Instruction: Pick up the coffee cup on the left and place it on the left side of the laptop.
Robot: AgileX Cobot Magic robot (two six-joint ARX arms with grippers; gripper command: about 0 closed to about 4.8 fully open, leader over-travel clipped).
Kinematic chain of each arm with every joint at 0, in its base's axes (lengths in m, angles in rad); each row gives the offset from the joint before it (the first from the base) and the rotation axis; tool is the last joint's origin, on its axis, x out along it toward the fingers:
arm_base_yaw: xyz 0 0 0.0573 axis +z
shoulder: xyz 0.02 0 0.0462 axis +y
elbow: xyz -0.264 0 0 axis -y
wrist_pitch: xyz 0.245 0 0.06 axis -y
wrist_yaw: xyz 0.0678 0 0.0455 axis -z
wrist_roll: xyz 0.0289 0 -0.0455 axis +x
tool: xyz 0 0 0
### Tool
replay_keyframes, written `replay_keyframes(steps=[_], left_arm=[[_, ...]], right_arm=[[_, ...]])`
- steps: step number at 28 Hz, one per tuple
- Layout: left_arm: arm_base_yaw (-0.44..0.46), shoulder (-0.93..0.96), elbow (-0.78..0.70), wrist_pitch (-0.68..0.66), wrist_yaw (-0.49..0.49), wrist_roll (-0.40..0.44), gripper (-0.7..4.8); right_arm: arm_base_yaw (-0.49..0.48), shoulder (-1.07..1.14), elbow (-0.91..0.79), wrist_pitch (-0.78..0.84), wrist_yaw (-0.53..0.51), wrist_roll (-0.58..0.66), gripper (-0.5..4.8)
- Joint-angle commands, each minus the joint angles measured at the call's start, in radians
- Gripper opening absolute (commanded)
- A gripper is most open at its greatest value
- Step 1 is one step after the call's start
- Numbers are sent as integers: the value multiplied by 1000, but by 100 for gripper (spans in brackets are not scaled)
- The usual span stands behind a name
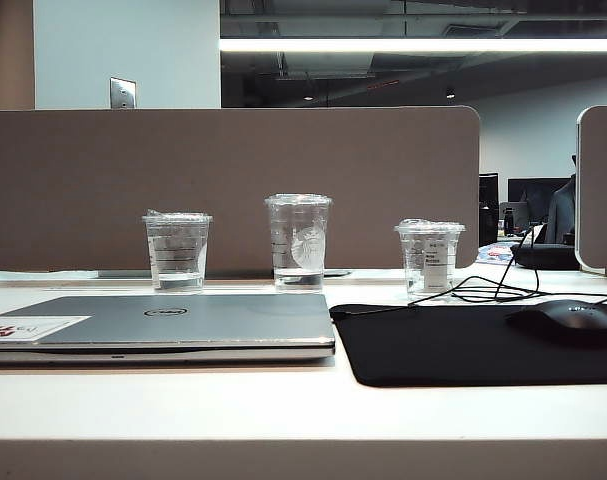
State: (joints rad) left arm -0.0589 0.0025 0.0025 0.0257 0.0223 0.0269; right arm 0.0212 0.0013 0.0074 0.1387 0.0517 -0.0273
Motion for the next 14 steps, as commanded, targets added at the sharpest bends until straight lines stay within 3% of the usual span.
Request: replay_keyframes(steps=[1,6,14], left_arm=[[2,0,4,13,0,-1,-5],[2,0,4,13,0,0,-5],[2,0,4,18,1,-1,-5]], right_arm=[[0,-2,-6,1,-1,1,-1],[0,-2,-6,-113,-3,1,-1],[0,-2,-3,-85,-4,2,-1]])
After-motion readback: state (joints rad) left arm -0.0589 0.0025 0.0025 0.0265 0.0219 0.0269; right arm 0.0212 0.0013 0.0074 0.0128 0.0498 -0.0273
